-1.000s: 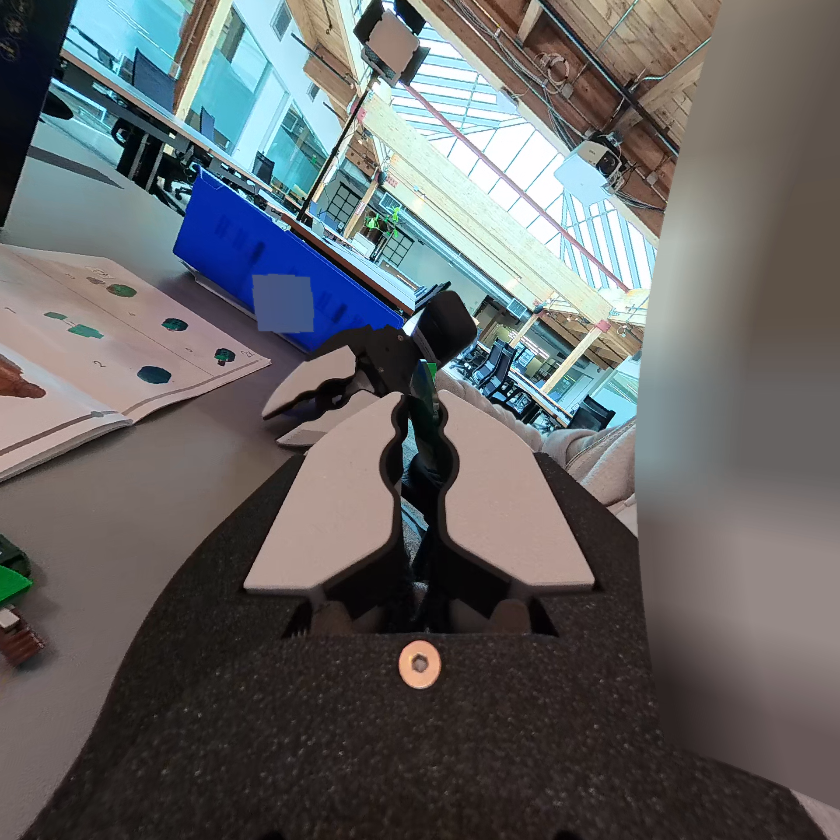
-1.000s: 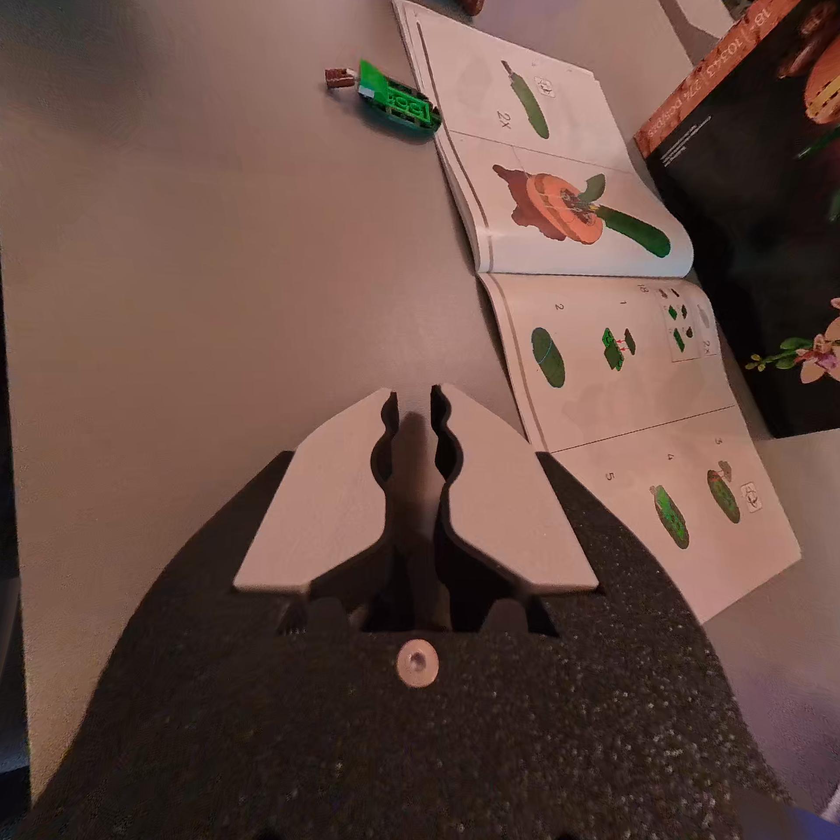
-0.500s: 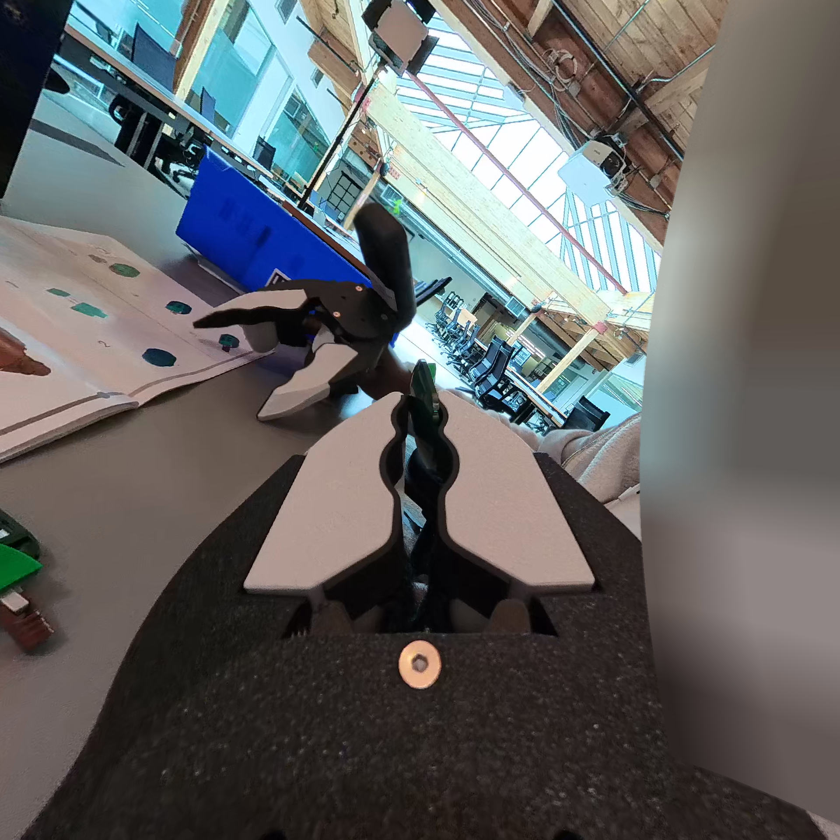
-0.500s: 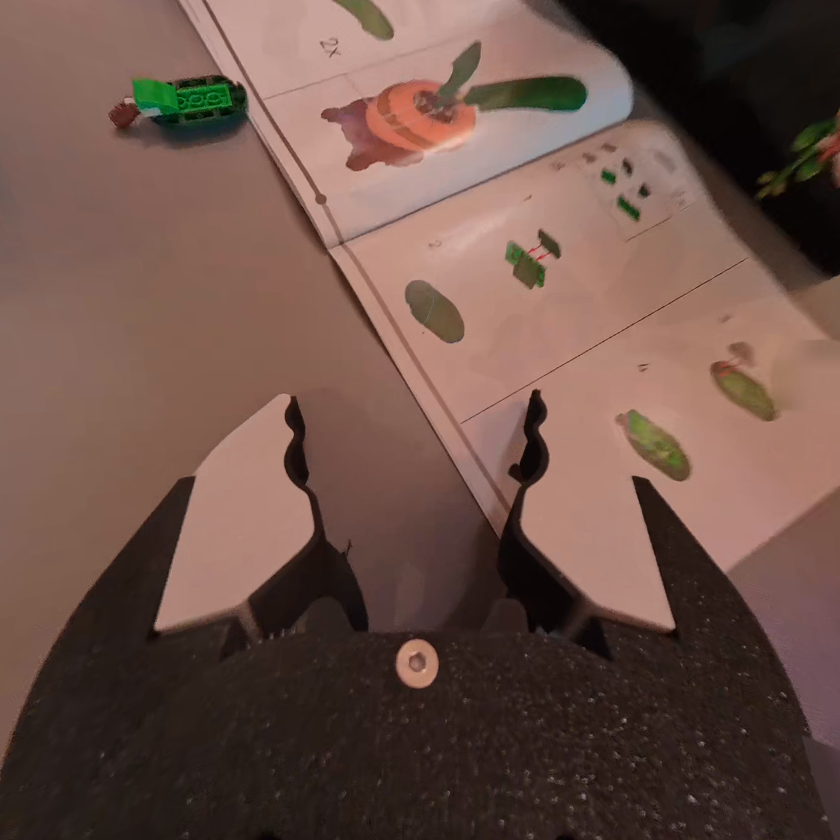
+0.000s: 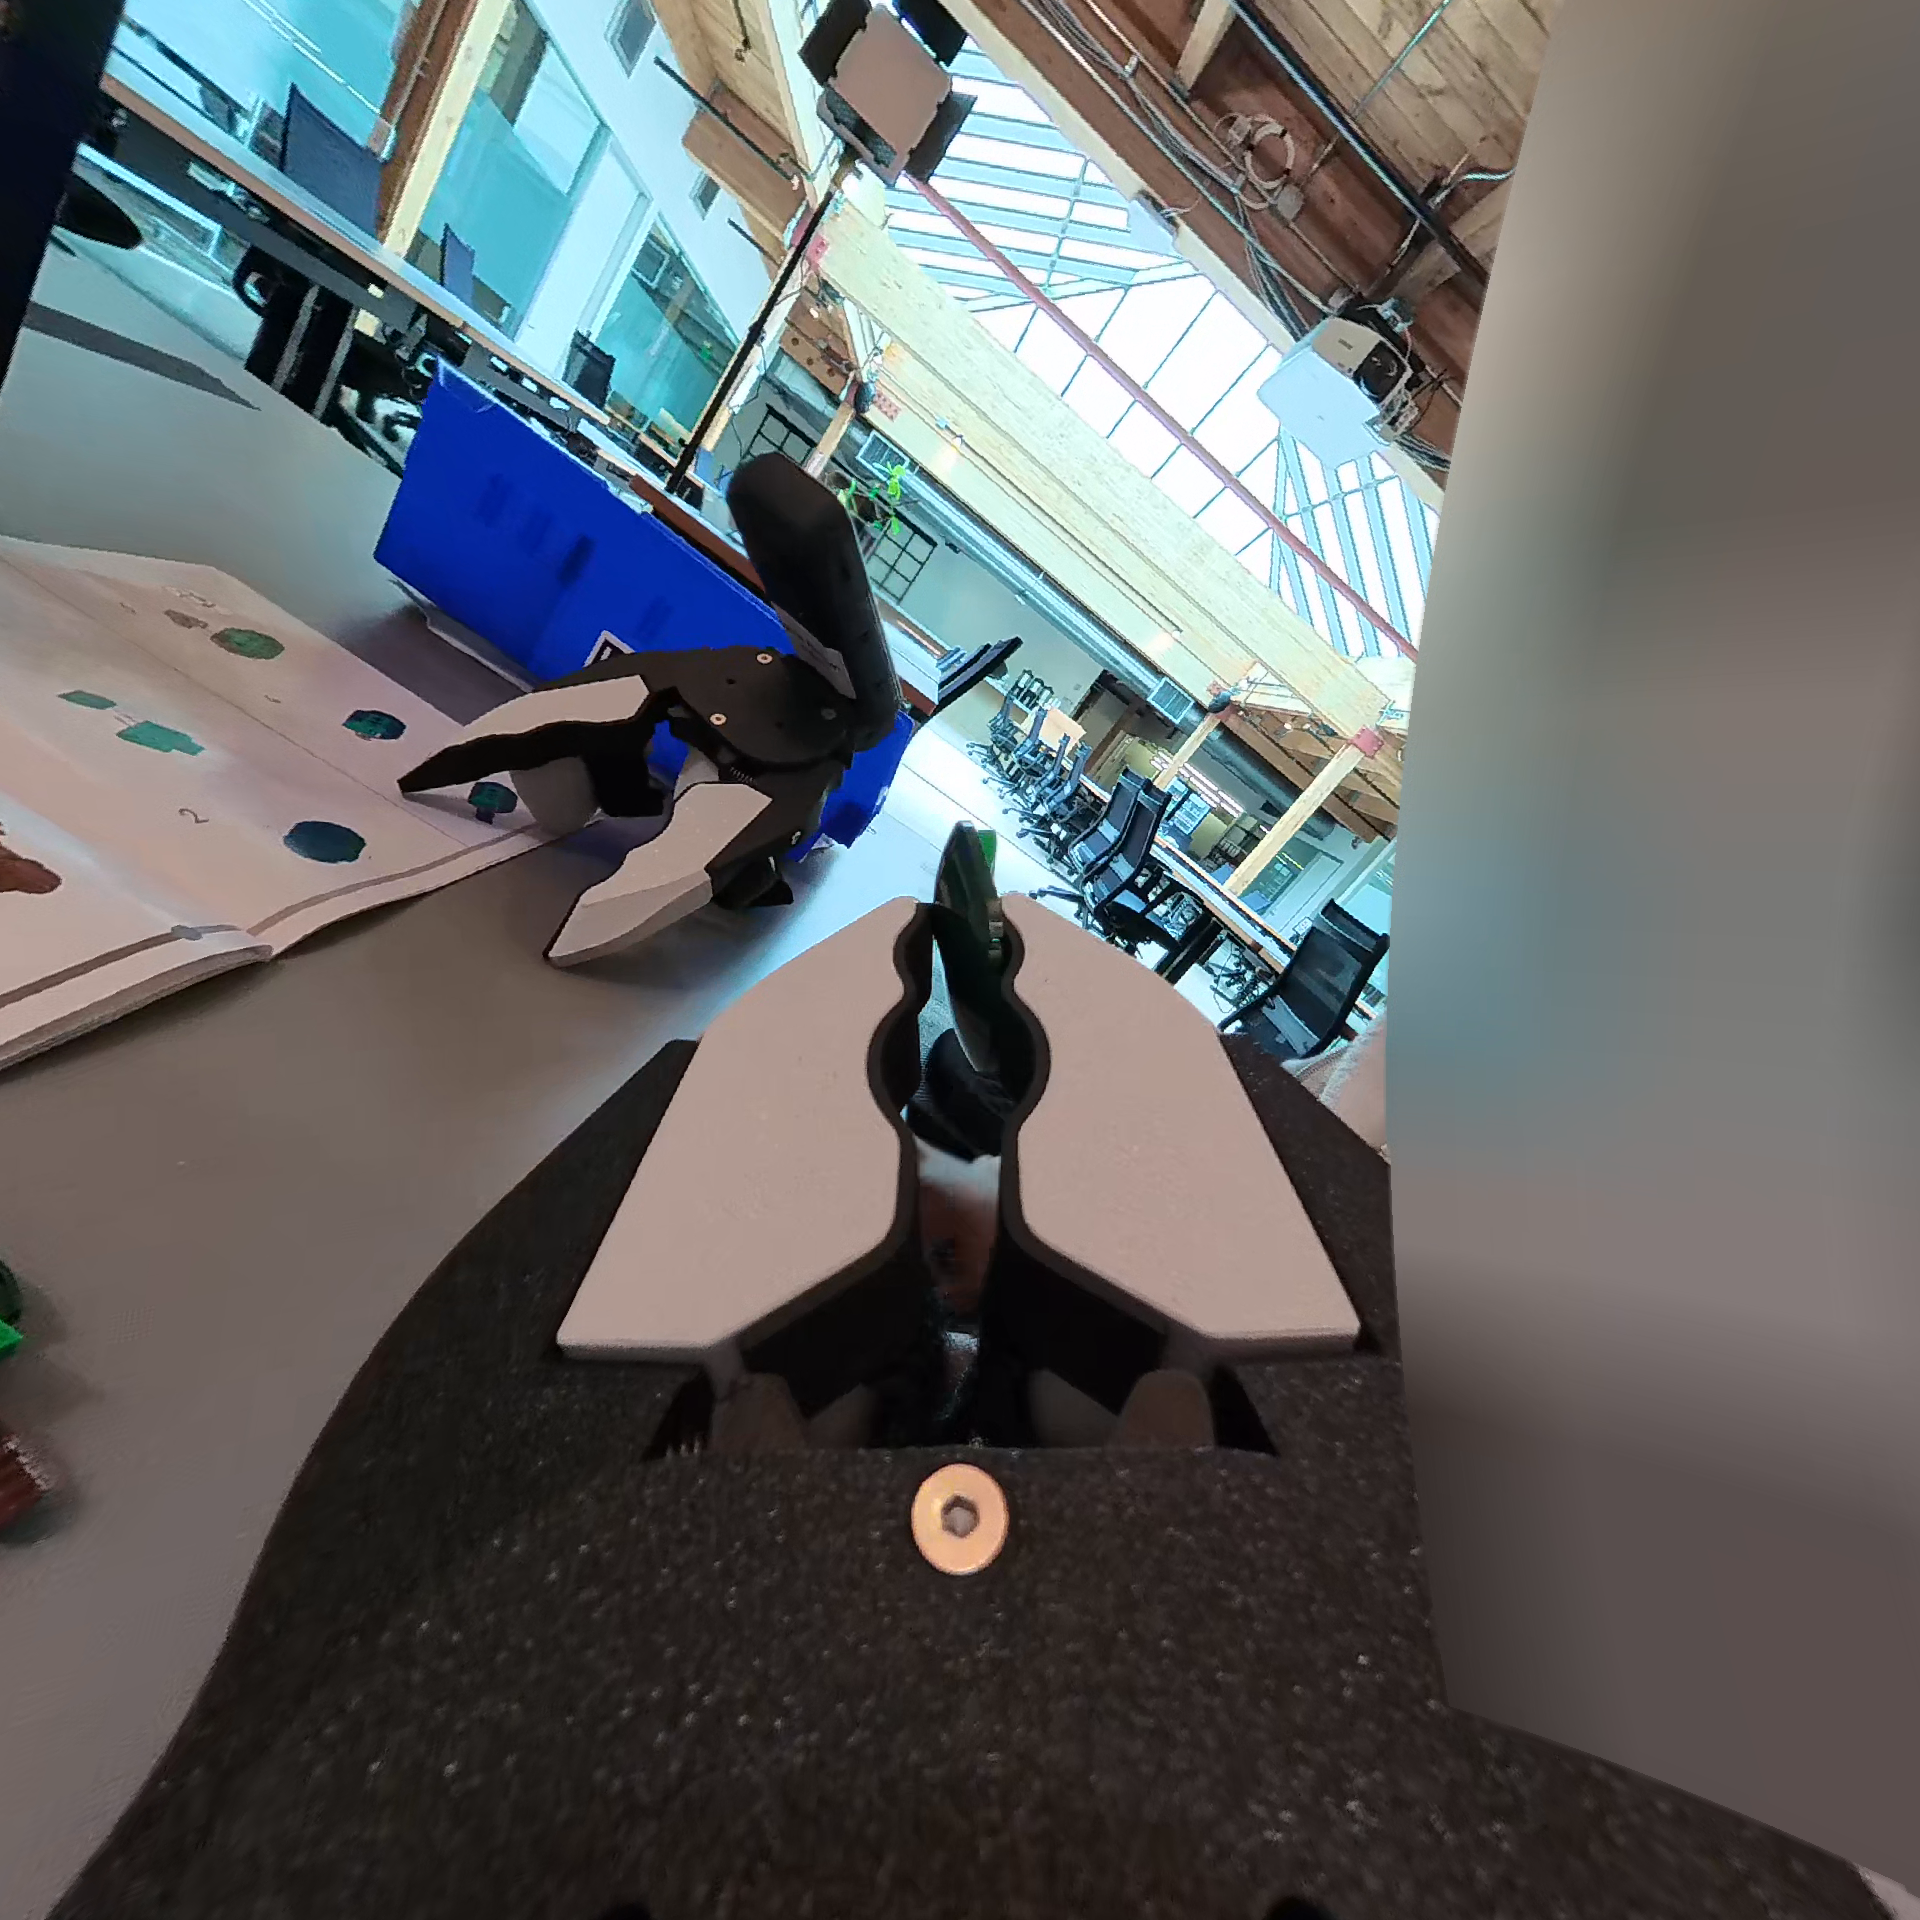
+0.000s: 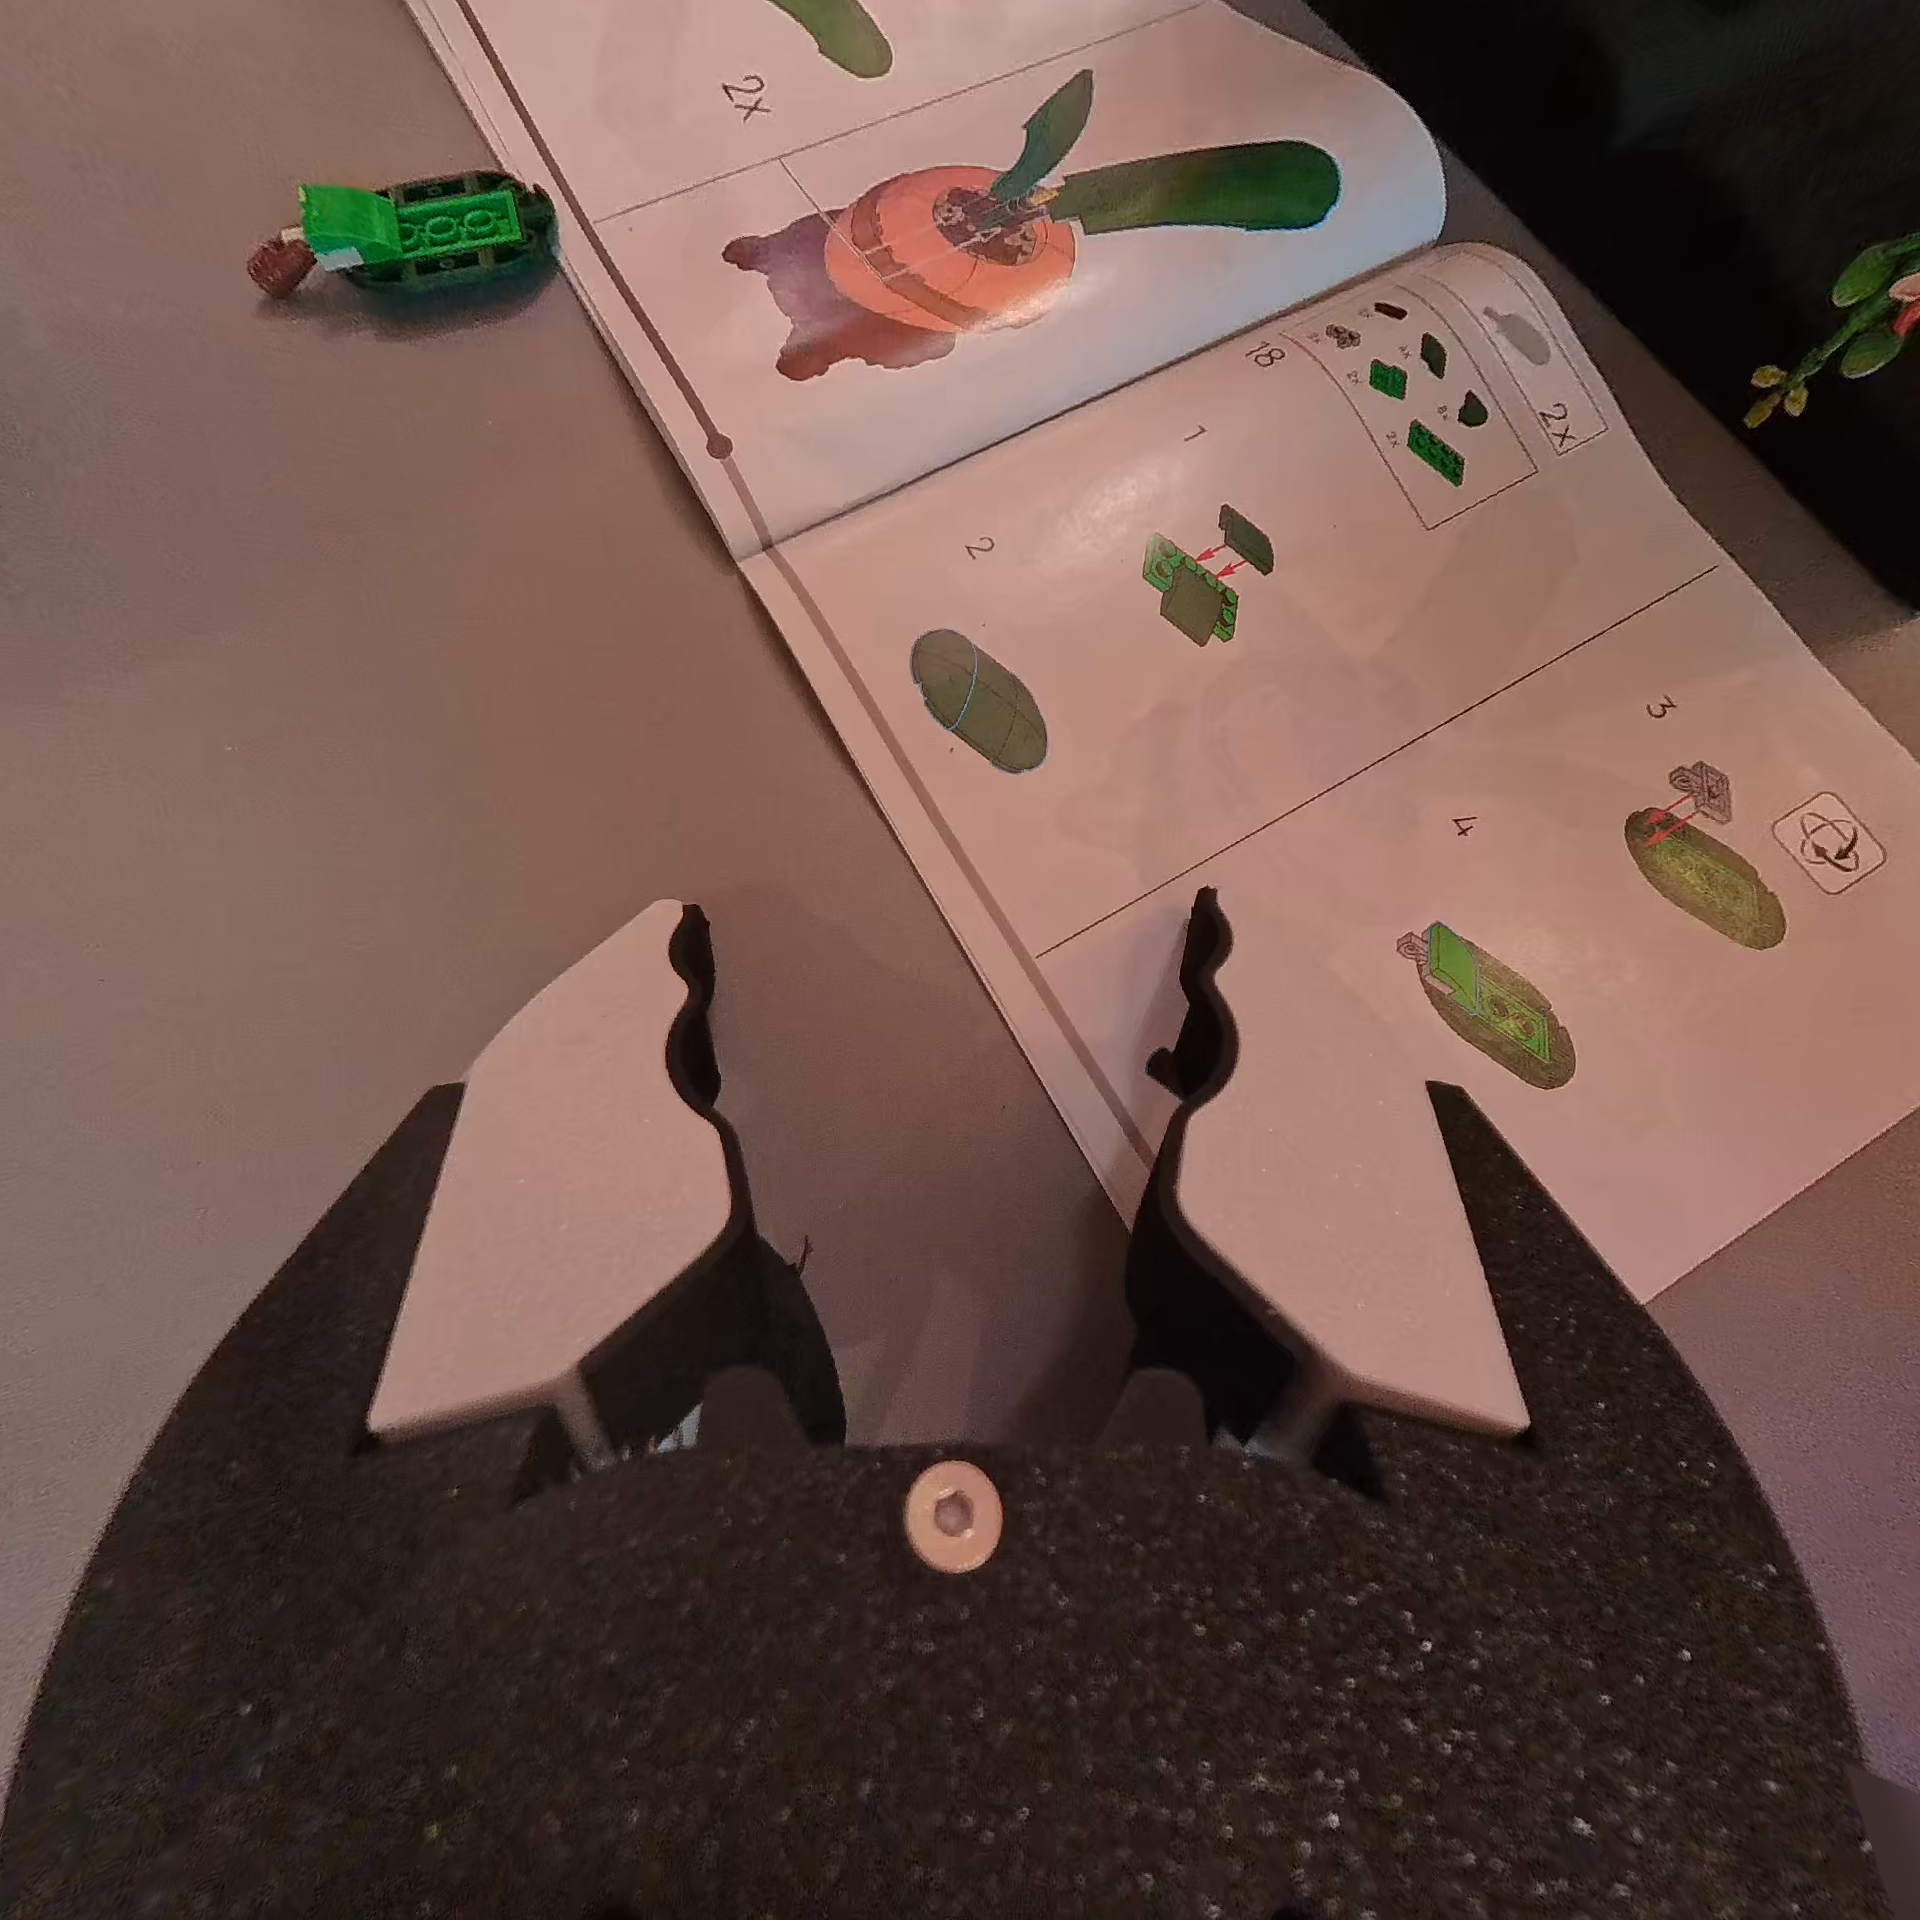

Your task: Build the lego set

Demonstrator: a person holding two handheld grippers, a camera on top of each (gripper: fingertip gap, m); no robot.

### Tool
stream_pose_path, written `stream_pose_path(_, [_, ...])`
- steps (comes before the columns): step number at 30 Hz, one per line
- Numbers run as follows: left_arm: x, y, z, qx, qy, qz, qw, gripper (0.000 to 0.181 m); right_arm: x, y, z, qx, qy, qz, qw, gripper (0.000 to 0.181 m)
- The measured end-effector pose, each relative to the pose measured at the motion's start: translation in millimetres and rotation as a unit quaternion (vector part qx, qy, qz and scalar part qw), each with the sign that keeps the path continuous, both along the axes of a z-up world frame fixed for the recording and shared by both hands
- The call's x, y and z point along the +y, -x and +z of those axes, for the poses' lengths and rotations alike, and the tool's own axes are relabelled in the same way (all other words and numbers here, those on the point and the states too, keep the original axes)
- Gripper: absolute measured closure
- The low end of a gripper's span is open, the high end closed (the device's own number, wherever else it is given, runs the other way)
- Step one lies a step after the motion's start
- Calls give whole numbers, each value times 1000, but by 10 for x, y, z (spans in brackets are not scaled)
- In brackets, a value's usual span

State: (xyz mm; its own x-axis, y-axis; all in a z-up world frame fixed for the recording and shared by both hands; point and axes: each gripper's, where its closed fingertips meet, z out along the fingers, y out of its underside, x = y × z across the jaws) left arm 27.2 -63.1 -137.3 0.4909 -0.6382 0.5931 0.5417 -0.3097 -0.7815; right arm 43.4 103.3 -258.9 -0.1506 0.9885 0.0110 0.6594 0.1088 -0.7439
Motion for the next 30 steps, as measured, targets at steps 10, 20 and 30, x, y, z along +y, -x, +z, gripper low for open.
stream_pose_path(10, [-41,51,5,-3,-7,5,1000,172,0,0,-1,0,0,0,1000,95])
stream_pose_path(20, [-26,105,-22,1,-5,11,1000,173,1,0,0,0,0,0,1000,95])
stream_pose_path(30, [39,32,-85,40,-3,-2,999,173,3,-1,0,0,0,1,1000,95])
